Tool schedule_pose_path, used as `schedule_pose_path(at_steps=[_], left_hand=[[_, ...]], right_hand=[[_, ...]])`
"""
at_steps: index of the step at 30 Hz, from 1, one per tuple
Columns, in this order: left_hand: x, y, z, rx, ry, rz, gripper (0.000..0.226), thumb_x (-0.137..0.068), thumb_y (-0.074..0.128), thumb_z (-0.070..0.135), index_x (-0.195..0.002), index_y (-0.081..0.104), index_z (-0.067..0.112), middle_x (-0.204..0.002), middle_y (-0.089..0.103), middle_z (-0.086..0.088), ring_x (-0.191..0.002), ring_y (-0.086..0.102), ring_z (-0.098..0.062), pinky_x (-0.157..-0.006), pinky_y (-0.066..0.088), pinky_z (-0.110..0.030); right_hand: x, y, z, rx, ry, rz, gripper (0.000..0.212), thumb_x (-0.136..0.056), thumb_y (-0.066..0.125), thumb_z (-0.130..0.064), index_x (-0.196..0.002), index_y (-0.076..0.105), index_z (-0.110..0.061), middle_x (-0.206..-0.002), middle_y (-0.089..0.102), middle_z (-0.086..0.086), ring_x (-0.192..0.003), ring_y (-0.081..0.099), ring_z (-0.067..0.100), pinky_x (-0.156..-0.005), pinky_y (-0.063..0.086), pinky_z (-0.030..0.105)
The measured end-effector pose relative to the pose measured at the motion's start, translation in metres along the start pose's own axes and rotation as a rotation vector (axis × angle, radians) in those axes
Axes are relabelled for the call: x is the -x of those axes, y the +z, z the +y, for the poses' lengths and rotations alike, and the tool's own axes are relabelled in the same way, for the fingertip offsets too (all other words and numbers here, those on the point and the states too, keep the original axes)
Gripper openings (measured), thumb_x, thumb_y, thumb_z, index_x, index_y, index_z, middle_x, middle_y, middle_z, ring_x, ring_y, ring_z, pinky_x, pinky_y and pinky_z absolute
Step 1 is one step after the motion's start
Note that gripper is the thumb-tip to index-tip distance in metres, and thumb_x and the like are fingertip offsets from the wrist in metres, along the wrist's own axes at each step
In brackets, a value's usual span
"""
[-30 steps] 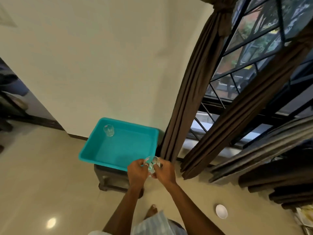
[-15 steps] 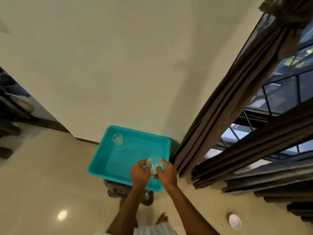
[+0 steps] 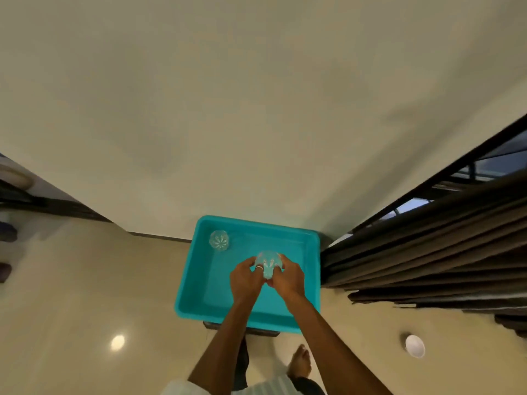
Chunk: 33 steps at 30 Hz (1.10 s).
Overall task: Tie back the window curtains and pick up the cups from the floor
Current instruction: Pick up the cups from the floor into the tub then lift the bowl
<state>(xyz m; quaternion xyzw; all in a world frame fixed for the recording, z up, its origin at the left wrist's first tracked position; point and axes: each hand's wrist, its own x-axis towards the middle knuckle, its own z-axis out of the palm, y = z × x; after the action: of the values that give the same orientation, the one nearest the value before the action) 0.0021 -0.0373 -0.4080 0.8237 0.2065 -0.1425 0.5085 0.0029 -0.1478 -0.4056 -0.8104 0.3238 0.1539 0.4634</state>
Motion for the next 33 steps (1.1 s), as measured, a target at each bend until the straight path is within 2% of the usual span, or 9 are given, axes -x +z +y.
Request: schedule_pose_path(at_steps=[4,7,10,12,14,17,21,25,33], left_hand=[[-0.039,-0.005,-0.025,-0.005,-0.079,-0.112,0.059,-0.075,0.048,0.05,-0.122,0.07,0.023,-0.114,0.074,-0.002,-0.097,0.072,-0.021,-0.087,0.059,-0.045],[-0.07,-0.003,-0.041,0.01,-0.162,-0.19,0.066,-0.074,0.048,0.049,-0.133,0.061,0.023,-0.127,0.067,-0.006,-0.101,0.071,-0.024,-0.092,0.057,-0.047],[-0.09,0.0,-0.04,0.106,-0.258,-0.234,0.067,-0.071,0.053,0.03,-0.137,0.057,0.021,-0.124,0.065,-0.01,-0.092,0.072,-0.026,-0.084,0.061,-0.044],[-0.099,0.003,-0.039,0.208,-0.317,-0.253,0.068,-0.063,0.05,0.024,-0.13,0.057,0.027,-0.12,0.064,-0.011,-0.095,0.068,-0.028,-0.078,0.061,-0.042],[-0.109,0.005,-0.043,0.267,-0.352,-0.284,0.059,-0.061,0.048,0.02,-0.117,0.054,0.035,-0.118,0.063,-0.01,-0.096,0.065,-0.026,-0.073,0.059,-0.038],[-0.126,0.009,-0.053,0.282,-0.375,-0.327,0.051,-0.063,0.048,0.019,-0.11,0.054,0.039,-0.125,0.061,-0.012,-0.103,0.065,-0.027,-0.072,0.057,-0.035],[-0.146,0.015,-0.065,0.276,-0.379,-0.347,0.054,-0.083,0.053,0.01,-0.132,0.053,0.032,-0.136,0.055,-0.007,-0.116,0.062,-0.027,-0.088,0.058,-0.04],[-0.164,0.023,-0.078,0.249,-0.399,-0.382,0.063,-0.089,0.055,0.006,-0.148,0.042,0.025,-0.146,0.048,-0.005,-0.122,0.057,-0.027,-0.094,0.055,-0.04],[-0.178,0.031,-0.092,0.166,-0.383,-0.443,0.077,-0.09,0.048,-0.003,-0.156,0.025,0.029,-0.153,0.041,-0.01,-0.125,0.056,-0.027,-0.103,0.052,-0.041]], right_hand=[[-0.018,0.021,-0.013,-0.08,0.128,-0.082,0.03,-0.089,0.054,-0.018,-0.115,0.068,-0.021,-0.107,0.07,0.011,-0.082,0.073,0.025,-0.065,0.065,0.039],[-0.038,0.036,-0.015,-0.172,0.24,-0.162,0.034,-0.091,0.051,-0.009,-0.12,0.066,-0.018,-0.113,0.069,0.012,-0.092,0.072,0.028,-0.063,0.062,0.032],[-0.059,0.052,-0.009,-0.205,0.268,-0.225,0.036,-0.09,0.05,-0.009,-0.119,0.066,-0.023,-0.116,0.068,0.008,-0.099,0.068,0.024,-0.058,0.057,0.025],[-0.072,0.061,-0.006,-0.204,0.275,-0.25,0.032,-0.089,0.051,-0.011,-0.115,0.065,-0.024,-0.116,0.067,0.006,-0.099,0.067,0.022,-0.061,0.059,0.026],[-0.085,0.072,-0.001,-0.207,0.269,-0.263,0.032,-0.089,0.049,-0.011,-0.114,0.063,-0.024,-0.116,0.066,0.005,-0.099,0.066,0.021,-0.068,0.062,0.03],[-0.1,0.084,0.004,-0.236,0.269,-0.283,0.033,-0.09,0.048,-0.01,-0.118,0.06,-0.025,-0.117,0.064,0.002,-0.102,0.065,0.019,-0.074,0.063,0.033],[-0.114,0.093,0.007,-0.315,0.29,-0.308,0.035,-0.093,0.05,-0.011,-0.122,0.057,-0.027,-0.121,0.062,-0.002,-0.107,0.063,0.016,-0.082,0.061,0.034],[-0.126,0.099,0.012,-0.336,0.289,-0.318,0.037,-0.093,0.048,-0.006,-0.122,0.056,-0.028,-0.122,0.061,-0.003,-0.109,0.062,0.015,-0.09,0.06,0.039],[-0.138,0.106,0.017,-0.338,0.265,-0.322,0.039,-0.093,0.047,-0.003,-0.121,0.055,-0.03,-0.122,0.061,-0.003,-0.108,0.062,0.014,-0.096,0.057,0.041]])
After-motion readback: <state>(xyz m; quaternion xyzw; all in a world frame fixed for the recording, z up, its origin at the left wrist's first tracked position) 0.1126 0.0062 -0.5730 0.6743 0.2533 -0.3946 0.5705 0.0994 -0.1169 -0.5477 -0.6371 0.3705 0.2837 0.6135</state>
